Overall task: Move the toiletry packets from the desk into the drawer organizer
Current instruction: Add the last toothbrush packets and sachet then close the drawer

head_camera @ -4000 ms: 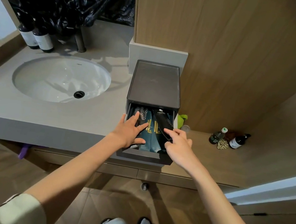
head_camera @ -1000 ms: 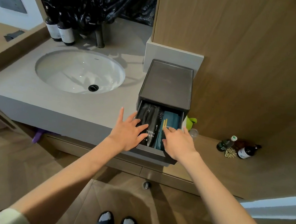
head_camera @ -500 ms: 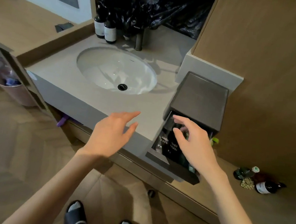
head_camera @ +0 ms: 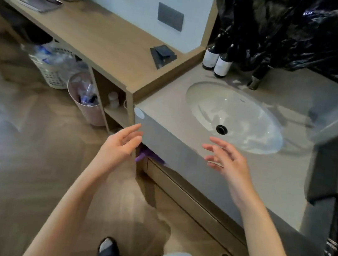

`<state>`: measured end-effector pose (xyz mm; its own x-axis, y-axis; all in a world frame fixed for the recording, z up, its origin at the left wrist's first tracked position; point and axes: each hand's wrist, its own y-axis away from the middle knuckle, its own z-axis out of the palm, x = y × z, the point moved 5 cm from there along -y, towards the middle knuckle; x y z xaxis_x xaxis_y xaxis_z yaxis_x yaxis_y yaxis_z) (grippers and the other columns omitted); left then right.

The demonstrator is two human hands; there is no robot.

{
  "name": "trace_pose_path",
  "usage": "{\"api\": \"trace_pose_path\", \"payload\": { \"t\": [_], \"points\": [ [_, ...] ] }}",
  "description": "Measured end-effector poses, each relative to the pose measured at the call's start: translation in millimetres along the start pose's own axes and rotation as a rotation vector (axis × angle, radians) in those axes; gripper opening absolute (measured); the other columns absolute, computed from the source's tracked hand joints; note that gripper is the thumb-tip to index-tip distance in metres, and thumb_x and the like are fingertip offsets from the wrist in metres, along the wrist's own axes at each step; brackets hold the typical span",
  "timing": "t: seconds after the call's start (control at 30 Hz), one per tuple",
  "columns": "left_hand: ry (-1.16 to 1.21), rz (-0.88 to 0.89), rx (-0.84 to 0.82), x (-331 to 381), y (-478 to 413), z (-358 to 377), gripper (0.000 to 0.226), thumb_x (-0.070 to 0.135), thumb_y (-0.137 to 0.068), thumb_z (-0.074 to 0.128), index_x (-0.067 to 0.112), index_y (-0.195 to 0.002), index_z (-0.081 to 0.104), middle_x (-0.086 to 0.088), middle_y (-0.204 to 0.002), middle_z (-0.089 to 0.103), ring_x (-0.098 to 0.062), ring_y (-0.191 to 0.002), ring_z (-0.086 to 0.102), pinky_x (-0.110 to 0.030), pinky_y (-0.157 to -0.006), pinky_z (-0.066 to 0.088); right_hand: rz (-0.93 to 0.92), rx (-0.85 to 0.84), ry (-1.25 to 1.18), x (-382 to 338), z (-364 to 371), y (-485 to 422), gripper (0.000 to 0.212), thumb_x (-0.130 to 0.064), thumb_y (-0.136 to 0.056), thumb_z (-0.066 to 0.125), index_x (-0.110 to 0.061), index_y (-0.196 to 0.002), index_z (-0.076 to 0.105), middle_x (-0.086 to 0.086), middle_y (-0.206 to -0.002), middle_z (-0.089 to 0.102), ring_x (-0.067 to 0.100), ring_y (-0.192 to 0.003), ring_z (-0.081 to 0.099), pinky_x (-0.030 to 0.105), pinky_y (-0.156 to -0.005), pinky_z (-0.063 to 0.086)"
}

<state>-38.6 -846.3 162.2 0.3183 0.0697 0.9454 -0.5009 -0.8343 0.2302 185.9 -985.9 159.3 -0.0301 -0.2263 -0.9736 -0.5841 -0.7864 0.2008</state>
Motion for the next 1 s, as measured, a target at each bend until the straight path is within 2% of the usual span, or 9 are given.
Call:
{"api": "trace_pose_path", "payload": {
  "t": [0.13,0.3,0.53,0.7,0.83,0.93,1.0],
  "points": [
    [-0.056,0.027,-0.004,-6.2,-49.5,-85.1,0.042,0.022,-0.095,0.051,0.024,-0.137,0.046,0.0,-0.127,0.061,-0.018,-0.117,0.057,-0.046,-0.103,0.044,0.015,0.003,-0.01,-19.9,85.9,-45.7,0.019,-0.023,-0.097,0.052,-0.027,-0.111,0.064,-0.007,-0.104,0.073,0.01,-0.082,0.067,0.025,-0.079,0.054],
    [-0.047,0.164,0.03,11.5,-120.6,-158.7,0.033,0.022,-0.095,0.051,0.03,-0.127,0.05,0.008,-0.113,0.066,-0.017,-0.105,0.064,-0.036,-0.088,0.053,-0.011,-0.027,0.023,-52.6,176.3,-105.6,0.023,-0.022,-0.097,0.051,-0.023,-0.117,0.063,-0.009,-0.101,0.072,0.008,-0.081,0.066,0.026,-0.082,0.054],
    [-0.017,0.291,0.022,30.4,-256.9,-229.8,0.03,0.02,-0.095,0.05,0.026,-0.124,0.054,0.008,-0.112,0.068,-0.013,-0.097,0.067,-0.029,-0.082,0.053,-0.079,-0.01,-0.012,-85.7,273.8,-230.4,0.024,-0.02,-0.098,0.048,-0.024,-0.118,0.06,-0.005,-0.105,0.071,0.016,-0.086,0.065,0.029,-0.082,0.053],
    [-0.052,0.266,0.04,41.2,-368.3,-257.0,0.03,0.011,-0.094,0.052,0.027,-0.119,0.059,0.012,-0.111,0.066,-0.008,-0.093,0.066,-0.02,-0.078,0.052,-0.04,0.084,-0.005,-95.3,310.7,-329.8,0.022,-0.017,-0.098,0.048,-0.024,-0.115,0.06,-0.005,-0.104,0.07,0.016,-0.086,0.065,0.027,-0.078,0.054],
    [-0.082,0.215,-0.009,33.0,-460.7,-257.4,0.031,0.009,-0.094,0.051,0.021,-0.121,0.06,0.007,-0.112,0.067,-0.013,-0.092,0.065,-0.016,-0.068,0.044,0.037,0.18,0.04,-82.1,319.4,-400.0,0.019,-0.02,-0.098,0.048,-0.029,-0.111,0.059,-0.007,-0.105,0.069,0.018,-0.088,0.065,0.032,-0.078,0.053],
    [-0.14,0.162,-0.07,15.2,-522.9,-246.0,0.033,0.007,-0.094,0.049,0.018,-0.124,0.058,0.001,-0.116,0.066,-0.013,-0.088,0.063,-0.016,-0.06,0.047,0.077,0.3,0.14,-65.4,309.0,-442.7,0.022,-0.023,-0.098,0.048,-0.024,-0.117,0.059,-0.008,-0.106,0.066,0.014,-0.086,0.062,0.022,-0.068,0.05],
    [-0.195,0.137,-0.136,1.4,-561.4,-233.8,0.034,0.006,-0.094,0.048,0.015,-0.126,0.056,-0.003,-0.119,0.064,-0.011,-0.085,0.062,-0.01,-0.062,0.049,0.132,0.387,0.182,-49.4,297.9,-467.2,0.024,-0.024,-0.098,0.048,-0.022,-0.12,0.059,-0.004,-0.112,0.063,0.009,-0.087,0.06,0.022,-0.068,0.048]
  ]
}}
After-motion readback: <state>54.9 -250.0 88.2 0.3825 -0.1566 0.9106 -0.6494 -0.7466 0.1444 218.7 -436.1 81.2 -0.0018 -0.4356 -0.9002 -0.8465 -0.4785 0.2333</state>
